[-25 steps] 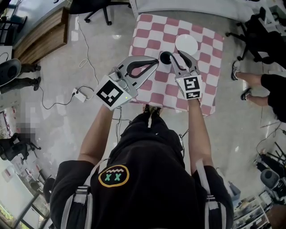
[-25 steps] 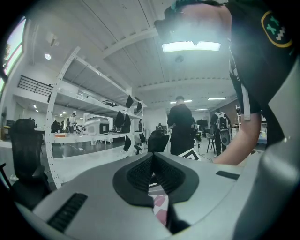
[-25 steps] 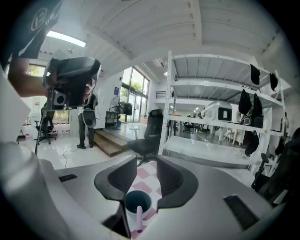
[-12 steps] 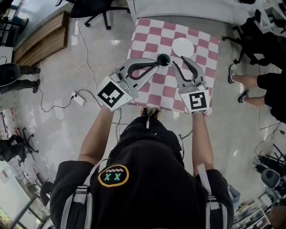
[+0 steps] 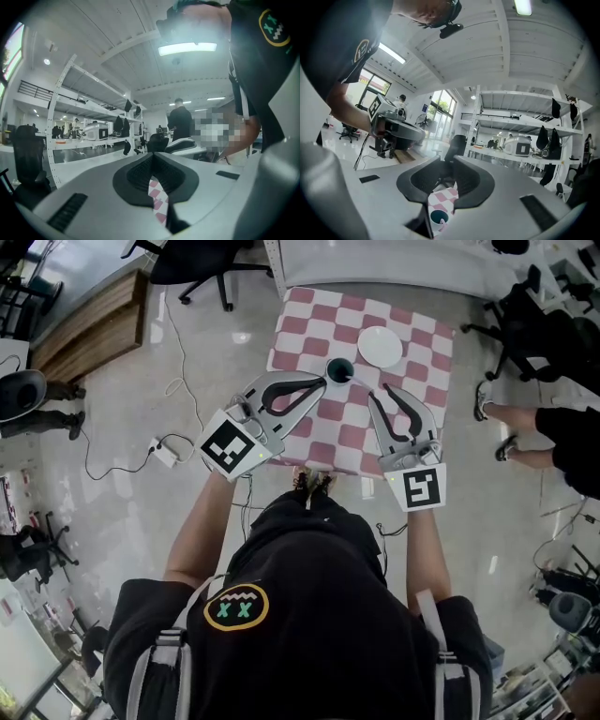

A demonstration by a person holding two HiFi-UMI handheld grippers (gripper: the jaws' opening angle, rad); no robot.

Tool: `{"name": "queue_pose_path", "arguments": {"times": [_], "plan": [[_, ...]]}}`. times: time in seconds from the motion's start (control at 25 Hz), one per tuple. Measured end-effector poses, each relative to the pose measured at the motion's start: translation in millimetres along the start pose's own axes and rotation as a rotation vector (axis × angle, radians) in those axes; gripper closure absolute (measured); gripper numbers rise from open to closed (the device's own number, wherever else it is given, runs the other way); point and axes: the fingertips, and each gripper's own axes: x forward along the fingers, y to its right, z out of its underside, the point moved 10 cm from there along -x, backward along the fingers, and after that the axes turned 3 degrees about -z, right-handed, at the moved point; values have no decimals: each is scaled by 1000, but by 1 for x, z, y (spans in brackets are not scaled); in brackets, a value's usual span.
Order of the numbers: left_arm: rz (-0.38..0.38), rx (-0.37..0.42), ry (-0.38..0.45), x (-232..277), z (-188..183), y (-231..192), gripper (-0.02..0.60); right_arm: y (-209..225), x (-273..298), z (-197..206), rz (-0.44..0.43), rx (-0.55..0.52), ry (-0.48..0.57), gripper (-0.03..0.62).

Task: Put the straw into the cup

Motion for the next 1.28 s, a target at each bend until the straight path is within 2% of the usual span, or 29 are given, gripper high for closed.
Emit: {"name": "queue_pose_path", "arguments": {"times": [0.28, 0.96, 1.28], "plan": [[-3, -14, -24, -5, 2, 6, 563, -6, -16, 7, 4, -9, -26, 572], [-5, 1, -19, -12, 0, 14, 563, -16, -26, -6, -35, 0, -25, 574], [-17, -16, -18, -16, -1, 17, 563, -22, -26, -8, -52, 4, -36, 574]]}}
